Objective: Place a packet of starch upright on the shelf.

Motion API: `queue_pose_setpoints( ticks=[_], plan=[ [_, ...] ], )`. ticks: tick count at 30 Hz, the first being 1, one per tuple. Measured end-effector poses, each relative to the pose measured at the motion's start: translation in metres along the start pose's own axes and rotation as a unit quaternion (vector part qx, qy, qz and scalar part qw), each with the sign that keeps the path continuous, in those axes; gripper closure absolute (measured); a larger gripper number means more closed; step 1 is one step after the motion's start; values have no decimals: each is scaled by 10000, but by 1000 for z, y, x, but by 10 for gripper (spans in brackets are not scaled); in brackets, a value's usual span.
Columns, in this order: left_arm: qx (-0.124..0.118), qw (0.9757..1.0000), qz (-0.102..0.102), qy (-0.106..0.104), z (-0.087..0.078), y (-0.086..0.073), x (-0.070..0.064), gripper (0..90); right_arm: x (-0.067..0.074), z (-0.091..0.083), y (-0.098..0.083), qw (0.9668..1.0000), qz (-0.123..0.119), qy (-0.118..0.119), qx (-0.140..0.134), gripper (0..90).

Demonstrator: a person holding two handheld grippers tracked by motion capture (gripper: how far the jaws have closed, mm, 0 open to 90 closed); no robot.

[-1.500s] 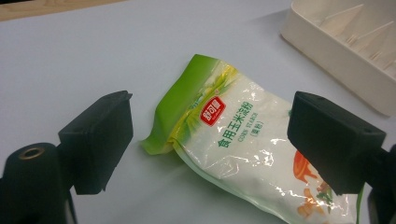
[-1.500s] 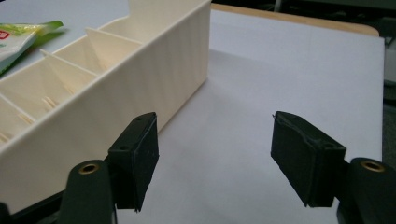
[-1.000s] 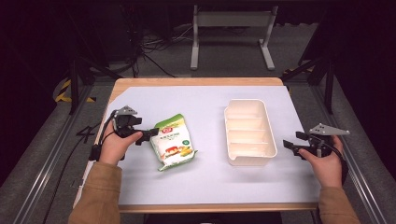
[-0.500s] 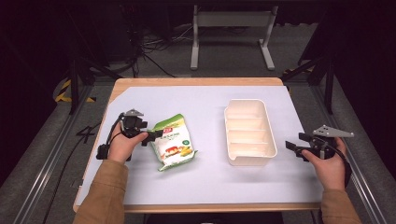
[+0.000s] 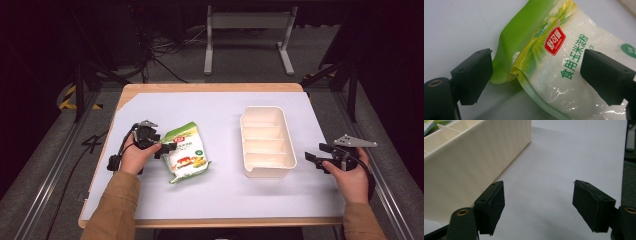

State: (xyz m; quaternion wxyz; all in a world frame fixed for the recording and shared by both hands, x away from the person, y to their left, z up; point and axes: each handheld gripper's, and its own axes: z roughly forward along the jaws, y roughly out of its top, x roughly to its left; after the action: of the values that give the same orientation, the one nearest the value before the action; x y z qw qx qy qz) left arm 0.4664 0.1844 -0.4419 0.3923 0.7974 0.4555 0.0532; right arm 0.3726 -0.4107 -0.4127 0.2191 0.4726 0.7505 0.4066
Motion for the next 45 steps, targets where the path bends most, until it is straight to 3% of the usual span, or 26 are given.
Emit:
queue_pose_setpoints(
  ticks=[9, 17, 24, 34, 39, 43, 45],
  plan=[
    [8, 9998, -157, -100, 7, -3, -1, 66, 0, 1, 0, 10000, 25, 7, 6, 256],
    [8, 9999, -136, -84, 8, -4, -4, 86, 1, 2, -1, 10000, 34, 6, 40, 255],
    [63, 9999, -38, -114, 7, -4, -9, 215, 0, 1, 0, 10000, 48, 0, 1, 254],
    [78, 9997, -155, -188, 6, -5, -13, 359, 0, 0, 1, 9999, 72, -37, -73, 260],
    [62, 9995, -118, -280, 6, -6, -16, 503, 0, -2, 2, 9998, 86, -60, -193, 278],
    [100, 9998, 157, -112, 4, -5, -21, 708, 0, -5, 2, 9995, 89, -93, -297, 321],
    [142, 9996, 218, -54, 4, -4, -23, 744, 0, -7, 3, 9993, 104, -59, -347, 359]
  ],
)
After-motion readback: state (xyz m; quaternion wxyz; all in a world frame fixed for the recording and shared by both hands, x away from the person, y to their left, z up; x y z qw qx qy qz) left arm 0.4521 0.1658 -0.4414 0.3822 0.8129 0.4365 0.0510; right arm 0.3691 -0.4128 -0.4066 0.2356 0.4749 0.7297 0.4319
